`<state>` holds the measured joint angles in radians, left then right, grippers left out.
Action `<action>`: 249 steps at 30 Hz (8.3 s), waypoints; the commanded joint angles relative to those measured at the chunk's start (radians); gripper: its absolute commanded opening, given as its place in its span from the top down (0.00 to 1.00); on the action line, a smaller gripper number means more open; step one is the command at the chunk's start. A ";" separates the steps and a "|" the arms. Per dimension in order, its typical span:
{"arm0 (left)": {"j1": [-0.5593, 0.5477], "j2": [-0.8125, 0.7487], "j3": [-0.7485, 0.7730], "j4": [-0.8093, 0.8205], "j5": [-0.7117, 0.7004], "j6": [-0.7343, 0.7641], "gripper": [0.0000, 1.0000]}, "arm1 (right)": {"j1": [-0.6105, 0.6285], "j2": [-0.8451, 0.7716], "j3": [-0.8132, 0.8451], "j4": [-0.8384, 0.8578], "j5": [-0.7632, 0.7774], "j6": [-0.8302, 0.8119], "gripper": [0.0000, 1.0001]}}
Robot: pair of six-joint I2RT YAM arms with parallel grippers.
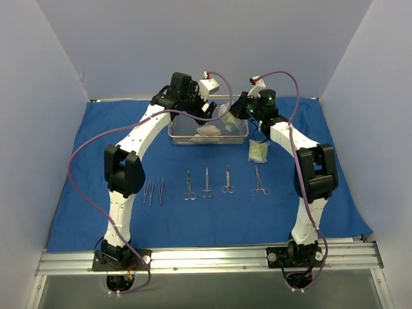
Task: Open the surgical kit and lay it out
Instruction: Pick up the medical item from the container, then place the medical item in the surgical kit, then pick up the medical item from the container, then place the medical item in the surgical kit.
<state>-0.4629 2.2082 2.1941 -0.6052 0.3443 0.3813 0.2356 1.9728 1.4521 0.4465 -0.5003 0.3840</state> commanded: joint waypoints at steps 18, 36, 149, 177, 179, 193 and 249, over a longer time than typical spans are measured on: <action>-0.008 -0.778 -1.085 0.630 0.079 -0.791 0.06 | 0.070 -0.514 -0.633 0.140 0.135 0.036 1.00; -0.051 -0.791 -1.137 0.539 0.062 -0.768 0.06 | 0.077 -0.220 -0.593 0.294 0.293 0.078 1.00; -0.095 -0.889 -1.163 0.369 -0.223 -0.779 0.06 | 0.225 -0.400 -0.585 -0.181 0.611 -0.085 0.59; 0.198 -0.762 -1.039 0.282 -0.287 -0.972 0.06 | 0.185 0.225 0.289 -0.416 0.425 -0.059 0.02; 0.201 -0.751 -1.040 0.282 -0.297 -0.972 0.06 | 0.185 0.259 0.304 -0.413 0.408 -0.042 0.04; 0.210 -0.694 -1.025 0.275 -0.314 -0.961 0.06 | 0.182 0.366 0.326 -0.284 0.301 0.104 0.27; 0.182 -0.940 -1.290 0.422 -0.072 -1.079 0.06 | 0.484 -0.387 -0.550 0.224 0.536 0.088 1.00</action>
<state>-0.2695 1.3125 0.9180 -0.2726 0.1616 -0.6815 0.7158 1.6165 0.9096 0.5014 0.0116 0.4137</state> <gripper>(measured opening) 0.938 0.016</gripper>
